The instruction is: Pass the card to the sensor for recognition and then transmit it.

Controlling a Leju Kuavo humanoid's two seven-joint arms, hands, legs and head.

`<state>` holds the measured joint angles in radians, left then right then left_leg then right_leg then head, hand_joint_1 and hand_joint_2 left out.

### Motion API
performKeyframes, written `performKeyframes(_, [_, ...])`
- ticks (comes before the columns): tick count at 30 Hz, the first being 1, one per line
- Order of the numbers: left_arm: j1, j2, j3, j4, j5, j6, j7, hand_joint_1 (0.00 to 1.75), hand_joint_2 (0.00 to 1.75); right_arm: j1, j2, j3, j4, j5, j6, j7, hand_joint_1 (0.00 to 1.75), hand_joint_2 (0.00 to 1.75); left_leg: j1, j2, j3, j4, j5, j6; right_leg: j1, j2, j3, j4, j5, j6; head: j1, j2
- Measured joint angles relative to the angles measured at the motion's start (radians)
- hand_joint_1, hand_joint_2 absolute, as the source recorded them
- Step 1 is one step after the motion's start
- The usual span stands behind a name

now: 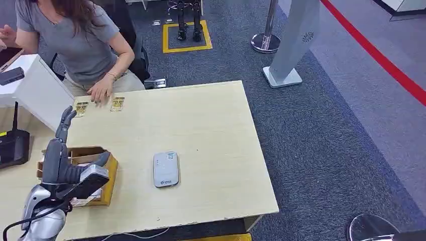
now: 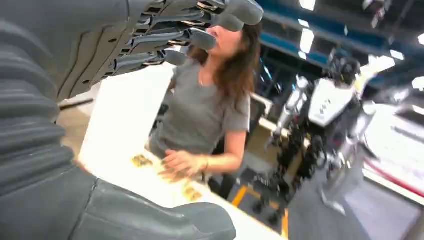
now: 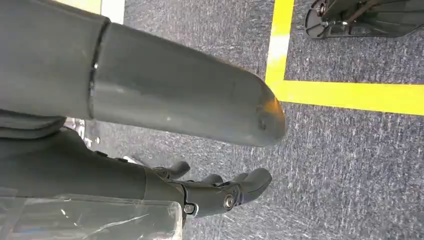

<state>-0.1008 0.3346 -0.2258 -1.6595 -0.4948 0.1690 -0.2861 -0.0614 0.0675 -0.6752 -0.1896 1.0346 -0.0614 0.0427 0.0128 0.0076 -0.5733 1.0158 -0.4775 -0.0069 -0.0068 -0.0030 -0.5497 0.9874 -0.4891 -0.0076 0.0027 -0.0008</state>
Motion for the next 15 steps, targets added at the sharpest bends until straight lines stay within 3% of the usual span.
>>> performKeyframes(15, [0.210, 0.099, -0.005, -0.160, -0.165, 0.008, 0.040, 0.00, 1.75, 0.007, 0.000, -0.044, 0.000, -0.015, -0.004, 0.002, 0.00, 1.75, 0.000, -0.001, 0.000, 0.000, 0.000, 0.000, 0.000, -0.001, 0.001, 0.000, 0.000, 0.000, 0.000, 0.000])
